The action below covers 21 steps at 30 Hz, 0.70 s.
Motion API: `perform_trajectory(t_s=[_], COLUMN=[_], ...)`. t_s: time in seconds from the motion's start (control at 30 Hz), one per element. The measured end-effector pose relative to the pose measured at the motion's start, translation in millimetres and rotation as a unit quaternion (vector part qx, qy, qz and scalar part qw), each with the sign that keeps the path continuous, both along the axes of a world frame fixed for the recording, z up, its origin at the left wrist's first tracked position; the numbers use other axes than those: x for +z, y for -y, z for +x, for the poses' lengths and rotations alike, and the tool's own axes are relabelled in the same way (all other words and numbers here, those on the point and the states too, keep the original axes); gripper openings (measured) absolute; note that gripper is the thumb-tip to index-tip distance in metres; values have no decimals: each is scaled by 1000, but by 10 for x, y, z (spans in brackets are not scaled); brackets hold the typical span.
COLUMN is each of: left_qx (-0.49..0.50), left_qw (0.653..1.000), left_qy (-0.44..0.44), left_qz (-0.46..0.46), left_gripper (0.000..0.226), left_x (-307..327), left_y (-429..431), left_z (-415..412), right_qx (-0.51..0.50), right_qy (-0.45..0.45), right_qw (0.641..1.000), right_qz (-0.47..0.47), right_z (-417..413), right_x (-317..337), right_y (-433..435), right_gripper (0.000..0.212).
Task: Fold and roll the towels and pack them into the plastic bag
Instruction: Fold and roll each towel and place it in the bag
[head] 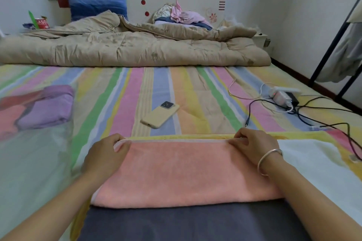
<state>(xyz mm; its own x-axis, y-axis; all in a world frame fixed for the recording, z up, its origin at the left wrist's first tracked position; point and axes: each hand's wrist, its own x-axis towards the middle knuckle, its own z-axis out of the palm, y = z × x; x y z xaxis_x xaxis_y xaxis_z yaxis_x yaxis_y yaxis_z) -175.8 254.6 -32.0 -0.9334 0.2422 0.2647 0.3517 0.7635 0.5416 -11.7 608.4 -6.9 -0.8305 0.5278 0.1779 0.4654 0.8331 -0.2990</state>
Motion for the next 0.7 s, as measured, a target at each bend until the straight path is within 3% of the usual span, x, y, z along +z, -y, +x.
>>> perform_trajectory(t_s=[0.07,0.13,0.2,0.27,0.3,0.37,0.43,0.5,0.57,0.63,0.67,0.7], left_qx=[12,24,0,-75,-124,-233,-304,-312,-301,-296,-295,-293], left_qw=[999,992,979,974,970,952,928,911,906,906,906,906], left_qy=[10,-48,-128,-168,-178,-164,-127,-87,-88,-95,-96,-94], left_qz=[-42,-113,-158,-129,-114,-111,-173,-257,-284,-286,-289,-289], left_gripper=[23,14,32,43,42,51,75,91,93,91,91,90], left_x=[62,178,252,313,324,288,231,140,51,1,-8,-15], left_y=[-17,-38,-122,-330,-460,-725,-915,-975,-978,-975,-978,-980], left_z=[28,74,147,354,496,784,998,1071,1067,1064,1069,1080], right_qx=[-15,-33,-8,92,154,225,179,83,-23,-88,-109,-129], right_qy=[0,-9,-61,-120,-99,42,162,178,191,132,70,-3], right_qw=[1000,998,991,975,971,969,970,981,981,987,991,984], right_qz=[7,58,121,160,156,87,-26,-11,19,30,-14,-119], right_z=[30,135,331,571,697,885,1036,1161,1284,1381,1417,1428], right_x=[15,84,139,139,105,51,-11,-55,48,150,175,235], right_y=[25,68,244,617,847,1178,1175,1000,843,830,866,940], right_gripper=[18,26,30,33,41,69,104,116,89,59,48,37])
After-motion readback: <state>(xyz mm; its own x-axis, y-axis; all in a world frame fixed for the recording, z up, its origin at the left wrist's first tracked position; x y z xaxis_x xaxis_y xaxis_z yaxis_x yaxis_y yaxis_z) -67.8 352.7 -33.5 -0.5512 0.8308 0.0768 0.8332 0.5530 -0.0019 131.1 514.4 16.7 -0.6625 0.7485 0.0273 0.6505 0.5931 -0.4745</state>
